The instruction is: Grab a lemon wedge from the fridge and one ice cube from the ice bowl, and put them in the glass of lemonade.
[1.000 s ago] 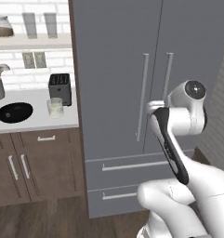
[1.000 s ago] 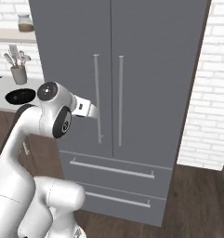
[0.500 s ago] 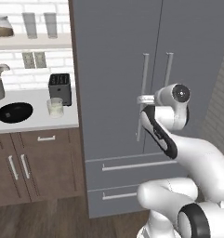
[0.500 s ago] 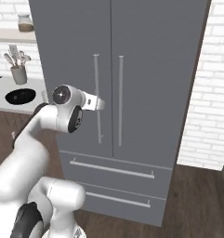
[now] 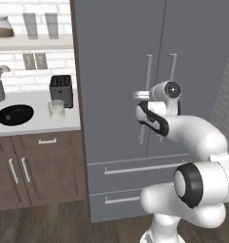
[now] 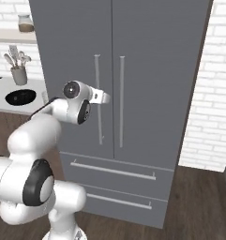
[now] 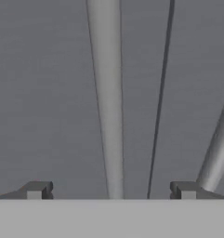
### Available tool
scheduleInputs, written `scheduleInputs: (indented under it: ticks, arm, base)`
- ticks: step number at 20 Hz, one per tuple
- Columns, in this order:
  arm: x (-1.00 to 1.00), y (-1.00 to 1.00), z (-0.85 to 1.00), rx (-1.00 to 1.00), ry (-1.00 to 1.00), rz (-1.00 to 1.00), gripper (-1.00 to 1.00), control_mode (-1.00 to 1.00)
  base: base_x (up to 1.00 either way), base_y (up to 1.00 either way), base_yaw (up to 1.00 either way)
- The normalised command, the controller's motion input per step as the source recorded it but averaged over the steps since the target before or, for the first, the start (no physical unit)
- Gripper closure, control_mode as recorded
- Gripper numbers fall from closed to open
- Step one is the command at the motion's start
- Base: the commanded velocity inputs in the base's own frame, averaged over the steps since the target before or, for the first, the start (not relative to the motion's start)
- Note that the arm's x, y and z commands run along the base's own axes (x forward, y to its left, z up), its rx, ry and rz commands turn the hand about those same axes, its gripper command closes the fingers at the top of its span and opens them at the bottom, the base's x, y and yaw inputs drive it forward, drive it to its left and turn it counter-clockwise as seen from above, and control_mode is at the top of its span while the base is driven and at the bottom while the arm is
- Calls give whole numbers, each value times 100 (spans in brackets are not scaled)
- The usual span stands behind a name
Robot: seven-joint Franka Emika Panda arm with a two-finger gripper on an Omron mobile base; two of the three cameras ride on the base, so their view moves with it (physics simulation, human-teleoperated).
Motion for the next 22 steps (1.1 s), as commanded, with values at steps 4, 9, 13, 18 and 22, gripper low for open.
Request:
scheduleInputs:
  ticks: [4,9,13,18,22]
  arm:
    - [71,0,-8,0,-4,1,-100,-100]
    - [77,0,-16,0,0,1,-100,-100]
    - [83,-10,-42,0,-4,1,-100,-100]
    - [94,-15,-33,0,0,1,100,-100]
    - [57,1,0,0,15,0,100,-100]
  base:
    - [0,0,0]
    - [0,0,0]
    - [0,0,0]
    - [0,0,0]
    - [0,0,0]
